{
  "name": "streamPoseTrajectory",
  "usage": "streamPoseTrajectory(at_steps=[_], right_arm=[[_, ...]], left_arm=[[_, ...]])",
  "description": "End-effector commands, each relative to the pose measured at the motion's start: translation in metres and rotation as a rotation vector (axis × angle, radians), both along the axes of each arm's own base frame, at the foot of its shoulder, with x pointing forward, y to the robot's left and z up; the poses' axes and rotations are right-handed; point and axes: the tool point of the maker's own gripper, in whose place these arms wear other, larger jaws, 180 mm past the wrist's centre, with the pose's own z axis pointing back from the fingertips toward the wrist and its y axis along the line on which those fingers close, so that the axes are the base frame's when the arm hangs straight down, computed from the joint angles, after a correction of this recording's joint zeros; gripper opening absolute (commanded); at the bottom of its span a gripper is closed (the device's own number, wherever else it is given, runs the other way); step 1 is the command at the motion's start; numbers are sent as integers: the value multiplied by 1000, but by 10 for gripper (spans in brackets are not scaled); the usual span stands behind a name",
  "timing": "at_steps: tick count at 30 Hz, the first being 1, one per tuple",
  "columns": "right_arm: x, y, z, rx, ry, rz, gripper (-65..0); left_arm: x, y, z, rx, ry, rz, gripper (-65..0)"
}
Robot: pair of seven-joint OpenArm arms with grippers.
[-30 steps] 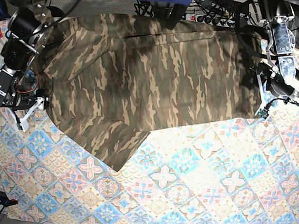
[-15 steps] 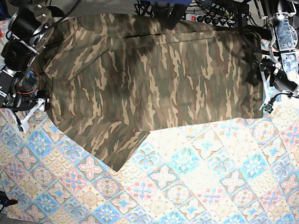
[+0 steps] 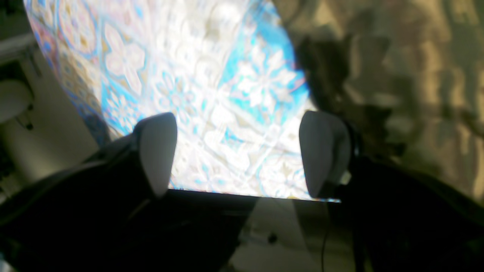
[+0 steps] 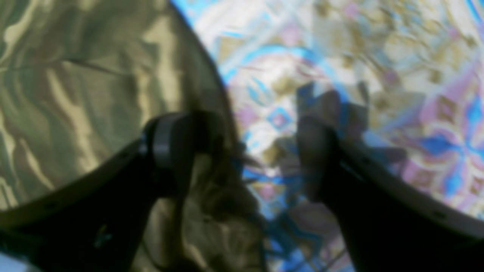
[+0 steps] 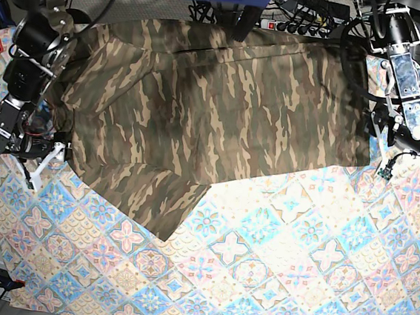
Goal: Fold the T-shirt properly
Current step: 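Pull the held shirt corners apart with both grippers to flatten it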
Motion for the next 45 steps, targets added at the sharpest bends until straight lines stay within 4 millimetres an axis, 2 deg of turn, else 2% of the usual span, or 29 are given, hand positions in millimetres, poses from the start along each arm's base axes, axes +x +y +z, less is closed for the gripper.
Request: streamPoseTrajectory(at_steps=[1,5,10,14,16,19,22,26,31,35,42,45], right_arm=[[16,-10,18,-16,-53,-7,-235],[16,4,13,-27,-27,45,-234],[18,35,2,-9,-8,111,-234],[20,58,-3,23,-6,133,-234],[21,62,-4,15,-4,155,-234],[21,65,-5,5,1,177,-234],[21,65,-5,4,1,178,-235],[22,65,-5,5,0,178,-236],[22,65,-5,5,0,178,-237],[20,65,-6,5,3,178,-237],[19,65,-6,5,4,178,-237],[19,65,-7,4,5,178,-237]], left_arm=[[13,7,12,18,-52,-2,-157],[14,9,5,1,-43,3,-157],[15,10,6,4,-45,4,-157],[13,25,13,29,-53,25,-157],[8,35,16,32,-65,66,-157],[14,38,12,7,-85,77,-157],[12,47,-9,-3,-30,107,-157],[20,46,-29,-38,-16,112,-157],[36,46,-21,-43,-57,107,-157],[40,45,-21,-47,-62,103,-157],[46,12,-68,-209,2,120,-157],[45,-3,-77,-241,12,116,-157]])
